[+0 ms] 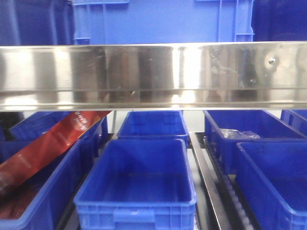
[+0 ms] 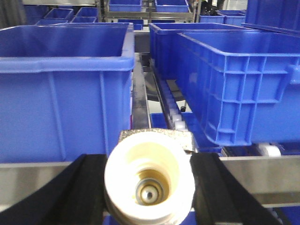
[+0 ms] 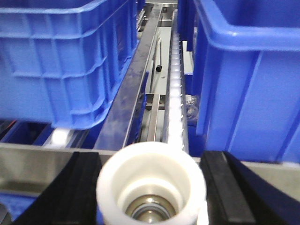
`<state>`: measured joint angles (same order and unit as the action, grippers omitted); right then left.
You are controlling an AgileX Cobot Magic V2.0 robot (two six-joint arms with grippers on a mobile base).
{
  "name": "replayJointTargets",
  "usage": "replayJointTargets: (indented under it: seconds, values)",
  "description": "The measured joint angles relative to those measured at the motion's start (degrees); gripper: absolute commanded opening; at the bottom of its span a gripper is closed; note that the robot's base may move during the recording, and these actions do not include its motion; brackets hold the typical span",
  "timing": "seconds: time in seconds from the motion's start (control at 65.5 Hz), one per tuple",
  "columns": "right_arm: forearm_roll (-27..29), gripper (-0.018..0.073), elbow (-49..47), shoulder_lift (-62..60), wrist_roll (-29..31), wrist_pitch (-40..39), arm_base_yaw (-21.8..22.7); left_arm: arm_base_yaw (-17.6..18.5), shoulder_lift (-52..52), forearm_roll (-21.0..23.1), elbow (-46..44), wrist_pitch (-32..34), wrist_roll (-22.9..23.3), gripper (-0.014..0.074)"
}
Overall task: Place valve from conveyor to right shelf box
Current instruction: 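Move both held valves down into a blue bin on the shelf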
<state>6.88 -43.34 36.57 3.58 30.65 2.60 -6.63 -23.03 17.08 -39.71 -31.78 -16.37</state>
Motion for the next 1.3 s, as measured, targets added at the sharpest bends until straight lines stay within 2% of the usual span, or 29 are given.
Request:
replayJointTargets:
  seconds: [1.298]
  values:
    - [0.0, -0.0162, 0.0, 0.0, 0.0, 0.0, 0.0, 0.0, 0.0, 0.0, 0.0, 0.0, 0.0, -0.0111]
